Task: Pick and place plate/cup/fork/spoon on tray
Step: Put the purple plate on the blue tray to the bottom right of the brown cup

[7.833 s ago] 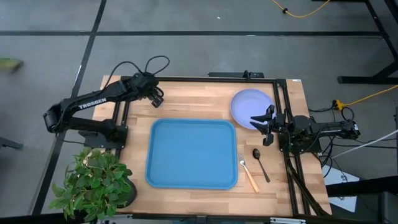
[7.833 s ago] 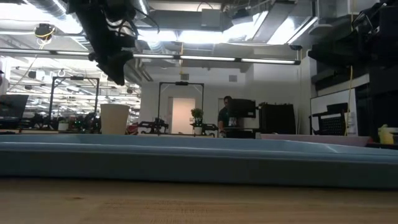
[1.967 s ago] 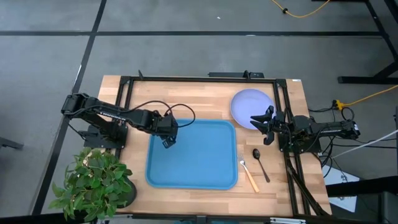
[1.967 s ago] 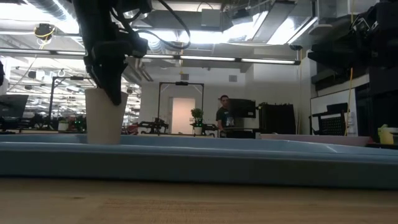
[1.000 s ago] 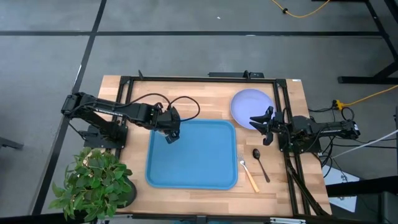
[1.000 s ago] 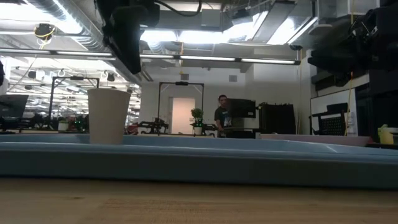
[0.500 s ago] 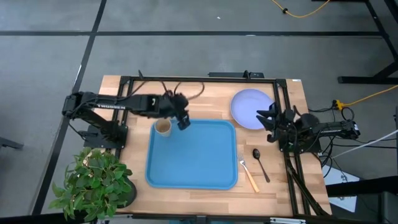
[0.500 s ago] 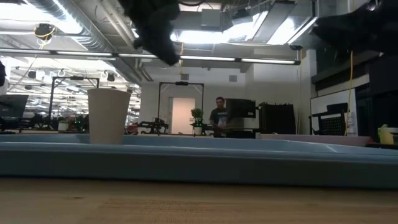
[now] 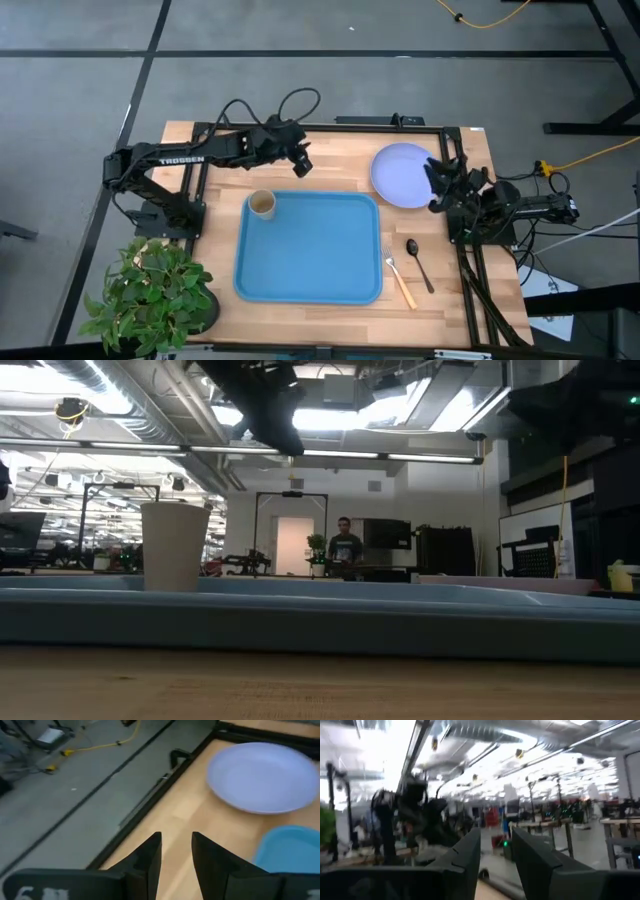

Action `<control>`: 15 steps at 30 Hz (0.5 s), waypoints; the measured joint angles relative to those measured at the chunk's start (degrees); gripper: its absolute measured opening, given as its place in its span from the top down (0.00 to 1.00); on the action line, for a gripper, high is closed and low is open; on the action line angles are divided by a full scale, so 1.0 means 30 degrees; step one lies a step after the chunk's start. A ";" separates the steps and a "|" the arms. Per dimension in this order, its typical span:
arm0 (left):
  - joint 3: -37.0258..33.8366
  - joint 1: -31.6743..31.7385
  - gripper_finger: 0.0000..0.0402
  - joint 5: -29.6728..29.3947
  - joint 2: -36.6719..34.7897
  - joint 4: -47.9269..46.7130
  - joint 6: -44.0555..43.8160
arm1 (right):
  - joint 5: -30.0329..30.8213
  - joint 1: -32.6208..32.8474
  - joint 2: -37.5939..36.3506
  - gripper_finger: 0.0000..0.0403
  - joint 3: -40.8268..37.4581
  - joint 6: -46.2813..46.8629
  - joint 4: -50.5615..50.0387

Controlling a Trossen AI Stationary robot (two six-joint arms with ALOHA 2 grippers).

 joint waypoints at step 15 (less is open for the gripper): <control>-0.0295 -0.0373 0.75 -0.2918 -0.2901 -0.8635 0.1006 | 0.0337 0.0007 -0.0002 0.71 0.0007 -0.4567 0.4298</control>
